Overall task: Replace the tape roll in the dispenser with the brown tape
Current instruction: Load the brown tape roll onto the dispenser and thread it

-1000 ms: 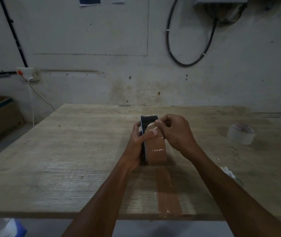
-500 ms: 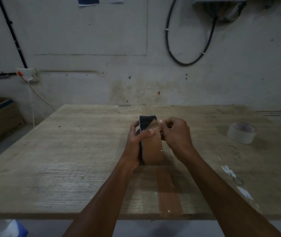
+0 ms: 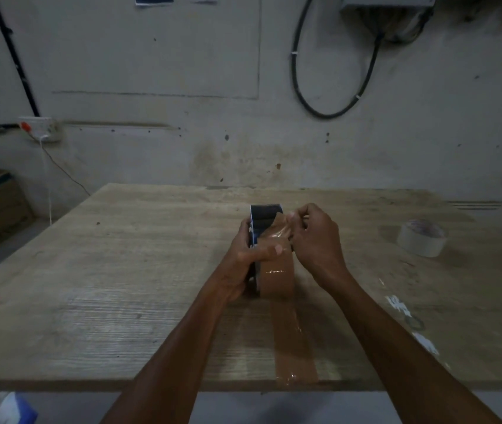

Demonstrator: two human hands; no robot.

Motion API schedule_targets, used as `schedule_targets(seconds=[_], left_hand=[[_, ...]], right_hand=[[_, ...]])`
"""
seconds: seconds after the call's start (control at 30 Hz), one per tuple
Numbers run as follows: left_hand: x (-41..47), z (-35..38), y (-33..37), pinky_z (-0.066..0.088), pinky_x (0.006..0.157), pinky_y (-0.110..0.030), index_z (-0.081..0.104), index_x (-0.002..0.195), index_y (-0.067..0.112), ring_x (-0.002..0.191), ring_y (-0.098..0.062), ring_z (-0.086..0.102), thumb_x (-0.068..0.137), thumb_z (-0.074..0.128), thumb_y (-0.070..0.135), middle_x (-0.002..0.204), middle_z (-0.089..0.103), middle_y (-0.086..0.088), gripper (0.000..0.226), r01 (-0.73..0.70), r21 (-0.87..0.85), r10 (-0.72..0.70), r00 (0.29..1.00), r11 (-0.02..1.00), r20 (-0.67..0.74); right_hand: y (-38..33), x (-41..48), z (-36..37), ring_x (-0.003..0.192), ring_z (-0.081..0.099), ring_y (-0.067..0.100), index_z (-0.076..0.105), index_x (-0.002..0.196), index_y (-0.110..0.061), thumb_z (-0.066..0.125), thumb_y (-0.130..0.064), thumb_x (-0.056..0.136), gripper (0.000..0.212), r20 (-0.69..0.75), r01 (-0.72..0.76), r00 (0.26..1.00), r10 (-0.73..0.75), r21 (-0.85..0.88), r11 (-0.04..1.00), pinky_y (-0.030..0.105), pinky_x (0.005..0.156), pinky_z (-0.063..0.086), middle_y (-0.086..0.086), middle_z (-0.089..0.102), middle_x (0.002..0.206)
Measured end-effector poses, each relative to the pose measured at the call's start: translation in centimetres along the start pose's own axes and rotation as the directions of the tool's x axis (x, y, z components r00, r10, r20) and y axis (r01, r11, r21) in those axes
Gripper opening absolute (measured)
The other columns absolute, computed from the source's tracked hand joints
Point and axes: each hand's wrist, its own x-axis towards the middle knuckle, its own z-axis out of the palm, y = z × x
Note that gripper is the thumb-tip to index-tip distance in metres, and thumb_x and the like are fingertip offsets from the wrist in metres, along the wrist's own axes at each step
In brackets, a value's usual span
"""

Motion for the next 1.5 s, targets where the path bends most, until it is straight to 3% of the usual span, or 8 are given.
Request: schedule_targets(seconds=[0.17, 0.4, 0.57, 0.67, 0.83, 1.03, 1.2, 1.5], left_hand=[[0.2, -0.1, 0.1, 0.052, 0.085, -0.053, 0.049, 0.136, 0.023, 0.104, -0.045, 0.062, 0.068, 0.077, 0.03, 0.13, 0.058, -0.026, 0.074, 0.07, -0.185, -0.07, 0.998, 0.98, 0.008], [0.2, 0.3, 1.0, 0.058, 0.064, -0.038, 0.052, 0.129, 0.022, 0.079, -0.029, 0.069, 0.074, 0.071, 0.019, 0.105, 0.07, -0.018, 0.058, 0.112, -0.18, -0.119, 0.992, 0.977, -0.032], [0.5, 0.1, 0.5, 0.052, 0.084, -0.05, 0.058, 0.122, 0.026, 0.091, -0.035, 0.064, 0.072, 0.073, 0.02, 0.115, 0.068, -0.023, 0.053, 0.112, -0.121, -0.121, 0.99, 0.986, -0.068], [0.7, -0.1, 0.2, 0.049, 0.093, -0.057, 0.059, 0.124, 0.022, 0.095, -0.035, 0.064, 0.073, 0.075, 0.02, 0.116, 0.067, -0.024, 0.053, 0.103, -0.113, -0.11, 0.992, 0.988, -0.058], [0.6, 0.2, 0.5, 0.053, 0.07, -0.039, 0.06, 0.125, 0.014, 0.077, -0.022, 0.067, 0.083, 0.07, 0.022, 0.096, 0.07, -0.012, 0.044, 0.089, -0.055, -0.095, 0.99, 0.994, -0.101], [0.5, 0.1, 0.6, 0.051, 0.077, -0.046, 0.06, 0.124, 0.014, 0.077, -0.028, 0.065, 0.076, 0.073, 0.025, 0.096, 0.067, -0.016, 0.051, 0.097, -0.095, -0.107, 0.987, 0.991, -0.116], [0.3, 0.3, 0.6, 0.054, 0.068, -0.039, 0.055, 0.129, 0.009, 0.076, -0.025, 0.066, 0.074, 0.071, 0.021, 0.093, 0.068, -0.013, 0.058, 0.079, -0.087, -0.088, 0.991, 0.993, -0.104], [0.1, 0.1, 0.7, 0.055, 0.066, -0.038, 0.057, 0.126, 0.015, 0.076, -0.025, 0.067, 0.073, 0.07, 0.021, 0.095, 0.069, -0.014, 0.055, 0.079, -0.121, -0.092, 0.99, 0.99, -0.111]], right_hand=[[-0.5, 0.0, -0.8, 0.061, 0.068, 0.019, 0.061, 0.092, -0.011, 0.052, -0.021, 0.1, 0.016, 0.133, -0.063, 0.99, 0.044, 0.143, 0.988, 0.042, 0.061, 0.062, 0.01, 0.07, 0.075], [-0.6, 0.4, -1.3, 0.063, 0.062, 0.021, 0.063, 0.092, -0.004, 0.052, -0.016, 0.099, 0.017, 0.325, -0.297, 0.929, 0.179, 0.364, 0.883, 0.039, 0.06, 0.057, 0.015, 0.069, 0.086], [-0.4, 0.7, -2.0, 0.07, 0.065, 0.026, 0.064, 0.09, 0.002, 0.054, -0.016, 0.096, 0.022, 0.392, -0.332, 0.906, 0.163, 0.418, 0.846, 0.034, 0.06, 0.056, 0.014, 0.069, 0.085], [-0.4, 0.9, -2.6, 0.069, 0.067, 0.029, 0.067, 0.082, -0.003, 0.054, -0.033, 0.094, 0.035, 0.425, -0.348, 0.894, 0.142, 0.461, 0.816, 0.039, 0.064, 0.058, 0.015, 0.07, 0.079], [-0.6, 1.3, -2.5, 0.065, 0.073, 0.019, 0.072, 0.086, -0.006, 0.073, -0.042, 0.082, 0.037, 0.346, -0.04, 0.938, -0.017, 0.158, 0.987, 0.026, 0.057, 0.058, 0.008, 0.075, 0.081], [-0.8, 1.2, -2.0, 0.058, 0.067, 0.005, 0.073, 0.082, -0.015, 0.075, -0.031, 0.084, 0.017, 0.271, 0.157, 0.951, -0.151, 0.001, 0.988, 0.015, 0.05, 0.053, -0.002, 0.073, 0.076], [-0.2, 1.0, -1.6, 0.07, 0.071, 0.014, 0.07, 0.082, -0.007, 0.066, -0.024, 0.092, 0.02, 0.289, 0.025, 0.955, -0.06, 0.123, 0.992, 0.027, 0.062, 0.061, 0.004, 0.074, 0.08], [0.4, 0.8, -1.7, 0.07, 0.071, 0.019, 0.062, 0.089, 0.01, 0.059, -0.013, 0.095, 0.024, 0.416, -0.254, 0.906, 0.081, 0.378, 0.89, 0.025, 0.058, 0.059, 0.018, 0.072, 0.091]])
